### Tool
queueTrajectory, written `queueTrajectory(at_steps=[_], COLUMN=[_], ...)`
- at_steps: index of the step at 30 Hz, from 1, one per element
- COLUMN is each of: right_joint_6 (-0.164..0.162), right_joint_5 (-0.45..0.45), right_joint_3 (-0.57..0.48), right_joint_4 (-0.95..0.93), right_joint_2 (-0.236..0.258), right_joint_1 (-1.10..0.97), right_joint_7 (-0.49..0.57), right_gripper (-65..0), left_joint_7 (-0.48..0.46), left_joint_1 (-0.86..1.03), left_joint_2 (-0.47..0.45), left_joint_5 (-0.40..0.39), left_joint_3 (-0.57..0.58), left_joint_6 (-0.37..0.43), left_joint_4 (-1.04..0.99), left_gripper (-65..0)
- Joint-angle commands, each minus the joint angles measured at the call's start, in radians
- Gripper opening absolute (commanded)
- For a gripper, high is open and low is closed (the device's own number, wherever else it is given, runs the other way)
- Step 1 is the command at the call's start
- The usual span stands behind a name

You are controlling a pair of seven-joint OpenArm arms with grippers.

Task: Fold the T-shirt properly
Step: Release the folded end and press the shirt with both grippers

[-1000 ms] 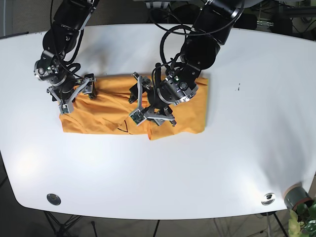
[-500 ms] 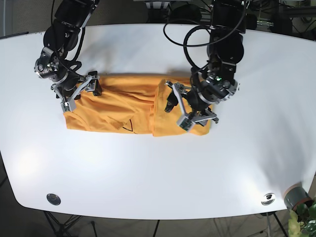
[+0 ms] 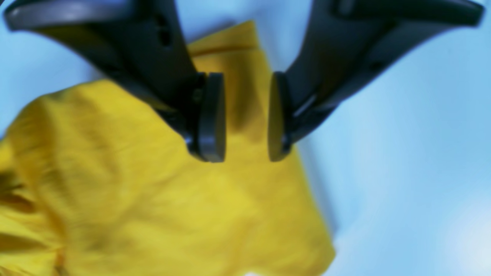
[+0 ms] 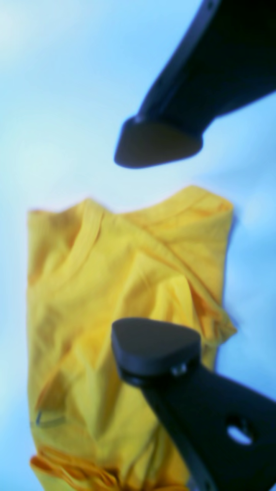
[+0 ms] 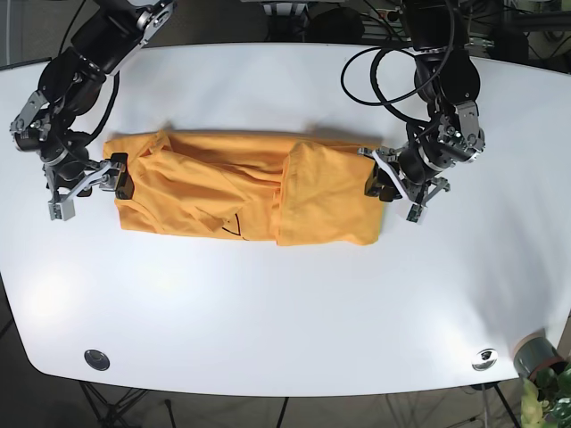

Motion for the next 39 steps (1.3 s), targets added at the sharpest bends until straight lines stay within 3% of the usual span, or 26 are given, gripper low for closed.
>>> queueTrajectory(at_steps=[1,4,9,14,18,24,31,33,34,39], right_joint_6=[0.006,0.006,0.006,0.006,0.006,0.006,0.006,0.006,0.006,0.006], right_joint_5=[0.022,0.033,0.125,0.14,0.144,0.14,0.14,0.14,0.14,0.14], right_joint_3=[0.038,0.072,0.082,0.078,0.062,-0.073,-0.091,-0.091,-0.091,-0.093], right_joint_4=[-0.056,-0.15,-0.358,-0.403,-0.378,-0.283,-0.262,-0.262,-0.26,-0.257], right_joint_2=[0.038,0.06,0.113,0.11,0.063,-0.012,-0.062,-0.062,-0.062,-0.055], right_joint_1=[0.044,0.08,0.106,0.106,0.067,0.014,0.003,0.006,0.008,0.009], right_joint_7=[-0.009,-0.015,-0.011,0.006,0.001,0.005,0.026,0.026,0.032,0.043], right_gripper=[0.0,-1.4,-5.2,-5.2,-5.2,-5.2,-5.9,-10.8,-16.3,-54.7], left_joint_7=[-0.023,-0.023,-0.023,-0.022,-0.022,-0.025,-0.095,-0.097,-0.097,-0.097], left_joint_1=[-0.03,-0.035,-0.035,-0.036,-0.038,-0.048,-0.052,-0.053,-0.053,-0.05], left_joint_2=[-0.003,-0.003,-0.003,0.003,0.003,-0.003,-0.004,-0.004,-0.004,-0.004], left_joint_5=[-0.02,-0.02,-0.02,-0.021,-0.021,-0.017,-0.014,-0.014,-0.014,-0.014], left_joint_3=[-0.001,-0.003,-0.004,-0.036,-0.053,-0.053,-0.05,-0.05,-0.05,-0.049], left_joint_6=[-0.041,-0.076,-0.091,-0.091,-0.091,-0.091,-0.091,-0.091,-0.091,-0.091], left_joint_4=[-0.004,-0.02,-0.021,-0.015,-0.018,-0.07,-0.172,-0.185,-0.192,-0.193], left_gripper=[-55.6,-58.2,-60.1,-60.1,-60.1,-59.9,-59.9,-59.9,-59.9,-59.9])
